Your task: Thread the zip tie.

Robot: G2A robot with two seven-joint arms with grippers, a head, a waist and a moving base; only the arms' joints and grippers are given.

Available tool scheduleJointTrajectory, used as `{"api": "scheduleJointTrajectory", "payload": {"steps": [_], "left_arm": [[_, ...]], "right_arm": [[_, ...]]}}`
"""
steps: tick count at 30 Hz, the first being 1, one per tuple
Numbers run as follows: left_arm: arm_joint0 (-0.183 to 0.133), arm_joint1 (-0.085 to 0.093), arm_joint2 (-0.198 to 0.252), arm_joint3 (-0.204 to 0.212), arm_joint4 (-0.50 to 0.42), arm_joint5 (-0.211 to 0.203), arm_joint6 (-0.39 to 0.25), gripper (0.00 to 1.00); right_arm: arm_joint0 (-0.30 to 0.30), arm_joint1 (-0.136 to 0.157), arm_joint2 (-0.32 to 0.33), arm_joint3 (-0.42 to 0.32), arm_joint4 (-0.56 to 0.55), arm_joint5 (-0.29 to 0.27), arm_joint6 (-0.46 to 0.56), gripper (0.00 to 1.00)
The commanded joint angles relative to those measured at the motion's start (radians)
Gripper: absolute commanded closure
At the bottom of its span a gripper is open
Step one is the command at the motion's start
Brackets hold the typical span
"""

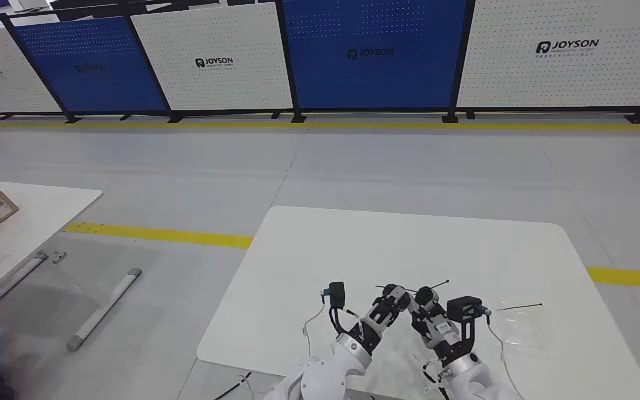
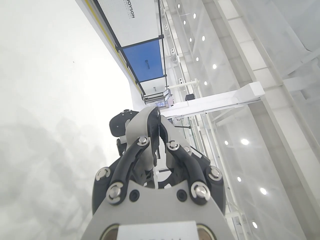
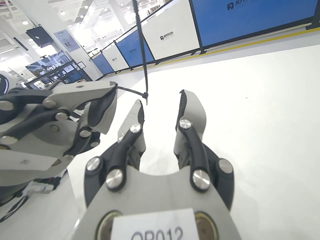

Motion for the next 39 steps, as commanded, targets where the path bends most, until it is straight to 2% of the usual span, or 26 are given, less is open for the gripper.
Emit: {"api": "scheduleJointTrajectory", "payload": {"steps": [1, 6, 9, 11, 13, 15, 24, 32, 39], "left_arm": [[-0.001, 0.000, 0.001, 0.003, 0.002, 0.002, -0.001, 1.00], [-0.004, -0.001, 0.004, 0.008, 0.006, 0.005, 0.002, 1.00], [-0.007, -0.002, 0.006, 0.012, 0.007, 0.006, 0.006, 1.00], [-0.008, -0.002, 0.006, 0.015, 0.007, 0.007, 0.008, 1.00], [-0.009, -0.002, 0.006, 0.017, 0.007, 0.007, 0.011, 1.00], [-0.010, -0.003, 0.005, 0.020, 0.005, 0.009, 0.014, 1.00], [-0.017, -0.005, 0.007, 0.025, -0.002, 0.011, 0.017, 1.00], [-0.008, -0.003, 0.008, 0.010, -0.008, -0.038, -0.004, 1.00], [0.001, -0.001, 0.007, 0.001, -0.012, -0.059, -0.023, 1.00]], "right_arm": [[-0.003, 0.000, 0.002, -0.003, -0.001, 0.002, -0.012, 0.73], [-0.005, 0.000, 0.003, -0.006, -0.003, 0.003, -0.019, 0.75], [-0.004, 0.000, 0.004, -0.005, 0.000, 0.002, -0.018, 0.81], [-0.003, 0.000, 0.004, -0.004, 0.001, 0.002, -0.018, 0.90], [-0.001, 0.000, 0.004, -0.002, 0.001, 0.003, -0.018, 0.92], [0.003, 0.000, 0.004, 0.002, 0.003, 0.005, -0.017, 1.00], [0.008, -0.001, 0.003, 0.011, 0.002, 0.008, -0.016, 1.00], [0.018, -0.002, -0.008, 0.025, -0.013, 0.017, -0.002, 1.00], [0.020, -0.003, -0.011, 0.029, -0.018, 0.016, -0.005, 1.00]]}}
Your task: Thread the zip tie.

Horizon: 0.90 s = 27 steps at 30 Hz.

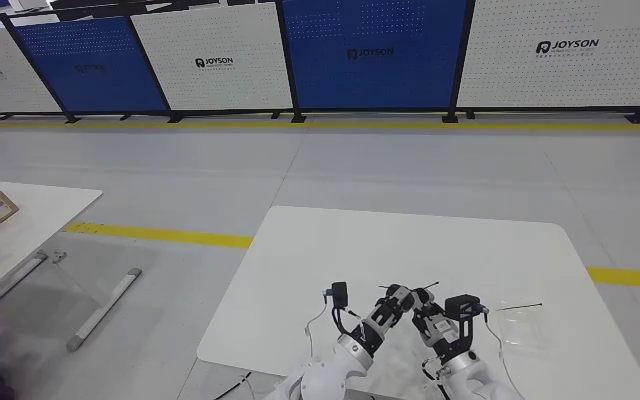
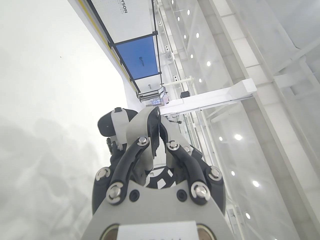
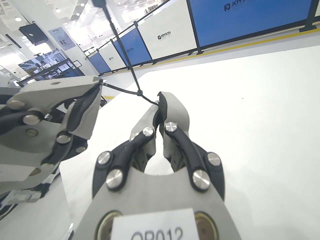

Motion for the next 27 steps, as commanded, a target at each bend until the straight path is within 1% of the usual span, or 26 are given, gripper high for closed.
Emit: {"api": "scheduleJointTrajectory", "payload": {"steps": [1, 9, 21, 27], "left_arm": [[0.002, 0.000, 0.000, -0.002, -0.002, -0.005, -0.003, 1.00], [0.009, 0.002, 0.003, -0.016, 0.000, -0.012, -0.009, 1.00], [0.045, 0.010, -0.015, -0.085, 0.004, -0.040, -0.016, 1.00], [0.057, 0.014, -0.016, -0.106, 0.012, -0.045, -0.019, 1.00]], "right_arm": [[-0.001, 0.000, 0.000, 0.000, -0.001, 0.000, -0.001, 1.00], [-0.002, 0.000, 0.003, 0.004, 0.010, -0.002, 0.007, 1.00], [0.013, -0.001, 0.001, 0.030, 0.022, -0.003, 0.017, 1.00], [0.018, -0.002, -0.001, 0.039, 0.022, -0.003, 0.013, 1.00]]}}
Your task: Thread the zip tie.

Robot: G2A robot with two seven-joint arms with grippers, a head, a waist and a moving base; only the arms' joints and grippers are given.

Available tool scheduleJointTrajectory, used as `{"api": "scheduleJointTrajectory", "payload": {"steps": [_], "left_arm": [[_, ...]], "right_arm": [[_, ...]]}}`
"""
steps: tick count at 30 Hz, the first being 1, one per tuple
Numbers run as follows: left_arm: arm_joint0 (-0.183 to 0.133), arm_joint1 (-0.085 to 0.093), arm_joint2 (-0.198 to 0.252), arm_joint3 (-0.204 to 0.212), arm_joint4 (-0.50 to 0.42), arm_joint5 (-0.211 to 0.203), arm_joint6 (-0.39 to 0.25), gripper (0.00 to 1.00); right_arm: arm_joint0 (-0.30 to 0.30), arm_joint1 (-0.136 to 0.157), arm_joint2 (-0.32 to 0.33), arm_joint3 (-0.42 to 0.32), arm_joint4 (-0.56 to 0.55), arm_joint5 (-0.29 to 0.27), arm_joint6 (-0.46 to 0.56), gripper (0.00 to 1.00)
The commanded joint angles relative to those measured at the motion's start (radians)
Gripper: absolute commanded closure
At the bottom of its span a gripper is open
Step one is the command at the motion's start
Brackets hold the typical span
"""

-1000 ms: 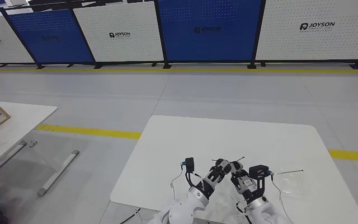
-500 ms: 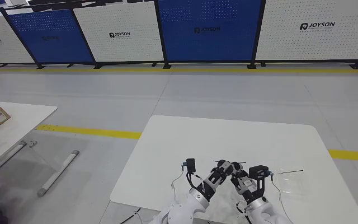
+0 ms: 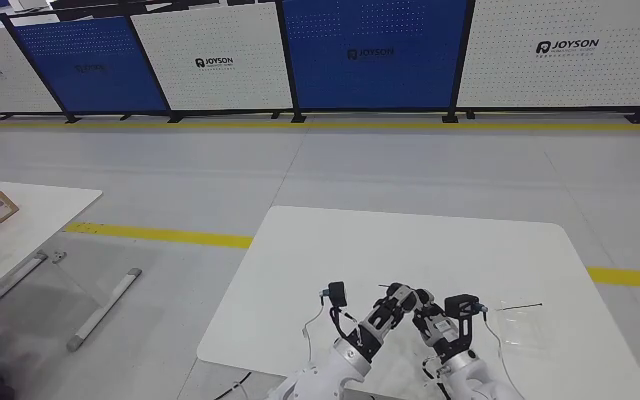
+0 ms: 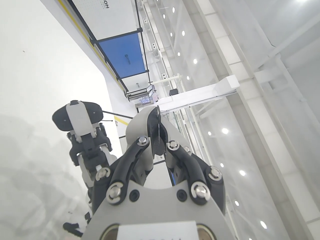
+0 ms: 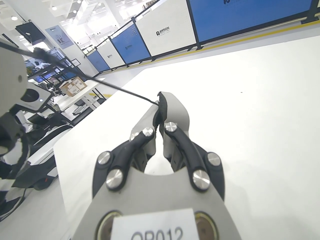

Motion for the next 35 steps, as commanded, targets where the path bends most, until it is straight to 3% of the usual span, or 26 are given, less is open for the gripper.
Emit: {"api": "scheduleJointTrajectory", "payload": {"steps": [1, 5, 6, 7, 10, 14, 18, 28, 32, 35], "left_arm": [[0.003, 0.001, 0.001, -0.005, 0.003, -0.001, 0.000, 1.00], [0.006, 0.002, 0.001, -0.008, 0.009, -0.002, 0.003, 1.00], [0.005, 0.002, 0.000, -0.006, 0.011, 0.001, 0.008, 1.00], [0.001, 0.001, -0.004, 0.001, 0.009, 0.007, 0.018, 1.00], [-0.016, -0.001, -0.013, 0.023, -0.013, 0.018, 0.035, 1.00], [-0.037, -0.003, -0.036, 0.060, -0.058, 0.022, 0.051, 1.00], [-0.043, -0.002, -0.070, 0.101, -0.107, 0.021, 0.063, 1.00], [-0.039, 0.006, -0.161, 0.197, -0.201, -0.010, 0.045, 1.00], [-0.042, 0.006, -0.171, 0.211, -0.214, -0.018, 0.041, 1.00], [-0.042, 0.006, -0.167, 0.210, -0.232, -0.024, 0.025, 1.00]], "right_arm": [[0.001, 0.000, 0.000, 0.003, 0.001, -0.001, -0.002, 1.00], [0.002, -0.001, 0.000, 0.008, 0.008, -0.005, -0.004, 1.00], [0.003, -0.001, 0.001, 0.009, 0.012, -0.006, -0.005, 0.58], [0.002, -0.001, 0.003, 0.009, 0.023, -0.007, -0.005, 0.00], [-0.004, 0.000, 0.018, 0.001, 0.056, -0.019, -0.015, 0.00], [-0.034, 0.007, 0.070, -0.016, 0.131, -0.080, -0.055, 0.00], [-0.063, 0.012, 0.118, -0.040, 0.195, -0.114, -0.089, 0.00], [-0.177, 0.044, 0.269, -0.182, 0.415, -0.114, -0.186, 0.00], [-0.206, 0.056, 0.314, -0.207, 0.501, -0.114, -0.200, 0.00], [-0.206, 0.056, 0.314, -0.207, 0.501, -0.114, -0.200, 0.00]]}}
